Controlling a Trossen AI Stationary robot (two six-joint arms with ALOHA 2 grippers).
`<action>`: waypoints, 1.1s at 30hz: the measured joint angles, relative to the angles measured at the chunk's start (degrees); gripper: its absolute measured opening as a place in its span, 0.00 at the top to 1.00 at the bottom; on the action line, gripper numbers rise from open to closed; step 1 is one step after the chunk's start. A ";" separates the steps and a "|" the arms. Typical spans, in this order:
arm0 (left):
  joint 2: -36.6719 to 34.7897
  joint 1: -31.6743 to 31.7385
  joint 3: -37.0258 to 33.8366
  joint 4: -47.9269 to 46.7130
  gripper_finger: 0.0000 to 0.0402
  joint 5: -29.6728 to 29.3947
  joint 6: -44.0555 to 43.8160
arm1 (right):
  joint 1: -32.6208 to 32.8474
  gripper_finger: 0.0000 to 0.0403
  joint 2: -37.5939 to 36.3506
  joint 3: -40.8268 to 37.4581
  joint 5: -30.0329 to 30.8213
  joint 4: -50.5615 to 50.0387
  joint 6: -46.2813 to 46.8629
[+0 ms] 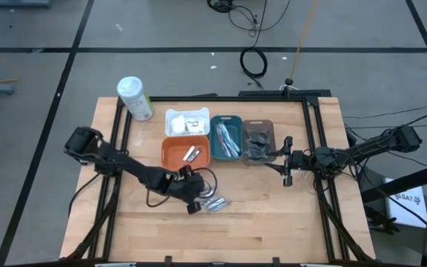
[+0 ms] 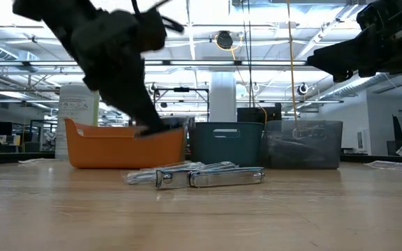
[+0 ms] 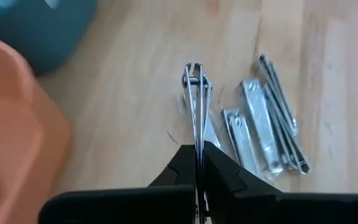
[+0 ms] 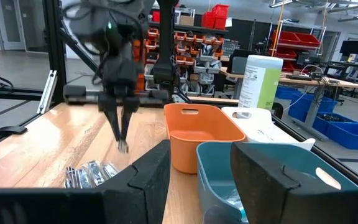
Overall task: Pick & Place Travel size toiletries
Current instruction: Put the nail cutter into the orange bin
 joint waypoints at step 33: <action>-20.33 6.03 -4.28 -21.59 0.99 -11.29 5.48 | 0.00 0.61 -0.01 0.01 0.00 -0.01 0.00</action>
